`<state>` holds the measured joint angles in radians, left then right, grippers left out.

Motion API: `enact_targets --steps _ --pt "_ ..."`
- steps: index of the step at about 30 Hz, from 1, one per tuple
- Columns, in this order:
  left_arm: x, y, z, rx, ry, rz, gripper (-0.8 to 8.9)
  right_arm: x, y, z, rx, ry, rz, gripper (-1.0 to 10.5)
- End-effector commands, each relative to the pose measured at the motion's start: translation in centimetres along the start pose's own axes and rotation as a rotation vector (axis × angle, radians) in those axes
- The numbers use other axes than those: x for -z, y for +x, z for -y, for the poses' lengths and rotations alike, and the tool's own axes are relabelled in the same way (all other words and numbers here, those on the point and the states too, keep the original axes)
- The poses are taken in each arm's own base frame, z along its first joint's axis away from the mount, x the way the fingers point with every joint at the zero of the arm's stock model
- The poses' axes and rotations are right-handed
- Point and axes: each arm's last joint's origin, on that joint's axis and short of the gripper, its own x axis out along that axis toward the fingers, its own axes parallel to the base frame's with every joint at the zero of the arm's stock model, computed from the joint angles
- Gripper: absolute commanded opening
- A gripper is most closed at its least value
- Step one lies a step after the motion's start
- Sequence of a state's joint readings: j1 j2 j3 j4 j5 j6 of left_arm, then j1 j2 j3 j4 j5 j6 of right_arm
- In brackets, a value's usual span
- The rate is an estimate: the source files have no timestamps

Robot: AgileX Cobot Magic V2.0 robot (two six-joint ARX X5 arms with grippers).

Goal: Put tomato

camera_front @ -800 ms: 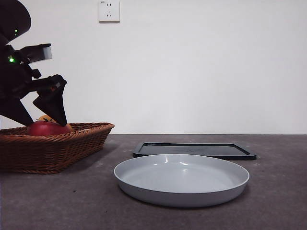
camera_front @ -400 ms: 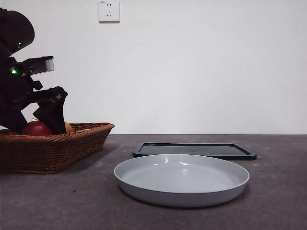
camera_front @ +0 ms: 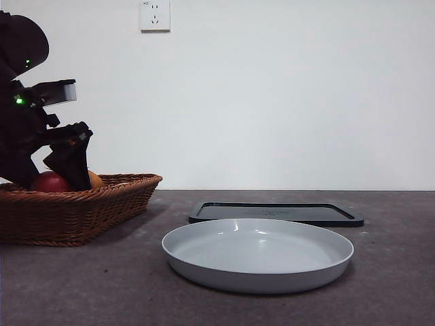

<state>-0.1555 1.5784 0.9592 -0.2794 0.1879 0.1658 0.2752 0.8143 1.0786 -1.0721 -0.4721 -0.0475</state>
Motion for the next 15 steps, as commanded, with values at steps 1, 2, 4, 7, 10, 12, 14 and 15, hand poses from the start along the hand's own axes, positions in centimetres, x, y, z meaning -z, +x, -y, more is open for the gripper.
enact_targets --steps 1,2,4,7,10,12,14,15 --pt "-1.7 -1.4 0.1 -0.001 -0.016 0.052 3.29 -0.5 -0.2 -0.2 -0.005 -0.006 0.019 4.4" --pt "-2.1 -2.1 0.2 0.001 -0.021 0.064 3.29 -0.5 -0.3 -0.2 -0.005 -0.006 0.019 4.4" --pt "-3.1 -3.5 0.6 0.019 -0.027 0.1 3.29 -0.5 -0.2 -0.2 -0.005 -0.006 0.019 4.4" --pt "-4.5 -6.0 1.8 0.083 -0.015 0.166 3.29 -0.5 -0.3 -0.2 -0.004 -0.006 0.02 4.4" --pt "-5.3 -8.2 3.9 0.187 0.039 0.23 3.3 -0.6 -0.3 -0.2 -0.002 -0.011 0.028 4.4" --pt "-5.5 -9.0 5.5 0.253 0.064 0.253 3.3 -0.7 -0.3 -0.2 -0.001 -0.014 0.036 4.4" --pt "-5.4 -9.4 7.2 0.312 0.103 0.251 3.29 -0.7 -0.3 -0.2 -0.001 -0.014 0.039 4.4" --pt "-5.4 -9.4 8.2 0.337 0.127 0.243 3.3 -0.7 -0.3 -0.2 -0.001 -0.014 0.04 4.4"
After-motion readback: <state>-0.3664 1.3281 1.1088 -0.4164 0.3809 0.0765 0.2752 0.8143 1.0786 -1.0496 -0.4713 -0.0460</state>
